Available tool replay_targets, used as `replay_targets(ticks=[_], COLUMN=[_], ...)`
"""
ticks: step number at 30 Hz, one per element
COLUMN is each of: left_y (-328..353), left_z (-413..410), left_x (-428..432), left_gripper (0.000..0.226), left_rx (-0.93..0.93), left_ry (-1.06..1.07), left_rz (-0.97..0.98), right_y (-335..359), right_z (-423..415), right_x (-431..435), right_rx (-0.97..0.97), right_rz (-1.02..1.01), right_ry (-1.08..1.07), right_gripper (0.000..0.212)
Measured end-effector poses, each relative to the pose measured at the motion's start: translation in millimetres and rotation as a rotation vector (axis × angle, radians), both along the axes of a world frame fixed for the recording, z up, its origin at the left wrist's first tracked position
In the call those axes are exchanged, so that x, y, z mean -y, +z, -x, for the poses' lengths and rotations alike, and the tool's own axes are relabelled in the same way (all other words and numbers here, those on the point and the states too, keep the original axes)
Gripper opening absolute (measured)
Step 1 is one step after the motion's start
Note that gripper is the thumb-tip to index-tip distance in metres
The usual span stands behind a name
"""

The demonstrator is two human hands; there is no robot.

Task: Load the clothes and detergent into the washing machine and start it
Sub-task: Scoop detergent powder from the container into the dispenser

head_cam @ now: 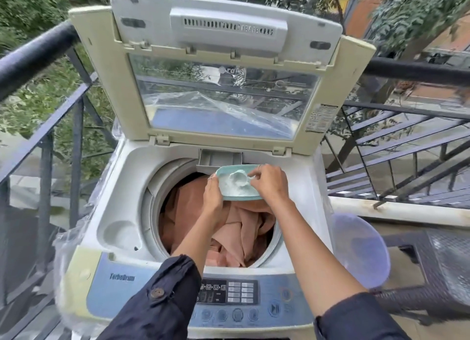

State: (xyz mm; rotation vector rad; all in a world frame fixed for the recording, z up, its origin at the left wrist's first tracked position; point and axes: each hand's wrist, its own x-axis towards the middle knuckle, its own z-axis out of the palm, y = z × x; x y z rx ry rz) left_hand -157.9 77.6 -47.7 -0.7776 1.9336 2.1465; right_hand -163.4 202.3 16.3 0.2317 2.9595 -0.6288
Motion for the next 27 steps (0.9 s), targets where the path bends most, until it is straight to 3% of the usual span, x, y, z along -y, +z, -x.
replay_targets(ticks=[4,8,12,23,27], left_y=[-19,-26,-24,-46,-37], left_z=[5,6,3,3,1], left_x=[1,2,5,11,14], left_gripper=[0.040,0.031,0.034,0.036,0.041], left_rx=[-0.002,-0.035,-0.061,-0.059,-0.051], left_ry=[0.005,-0.035,-0.066,-0.114,-0.101], left_rz=[-0.127,-0.069,-0.087,-0.009,-0.010], right_y=[-7,-16,-24,-23,-24], right_z=[2,-3,-6,-2,5], right_x=[0,7,21,35,33], right_rx=[-0.065,-0.065,-0.014,0.149,0.327], right_rz=[-0.088,-0.133,-0.123,0.248,0.372], right_ry=[-0.056,-0.092,0.011,-0.029,-0.095], right_gripper=[0.028,0.025,0.024,0.017,0.017])
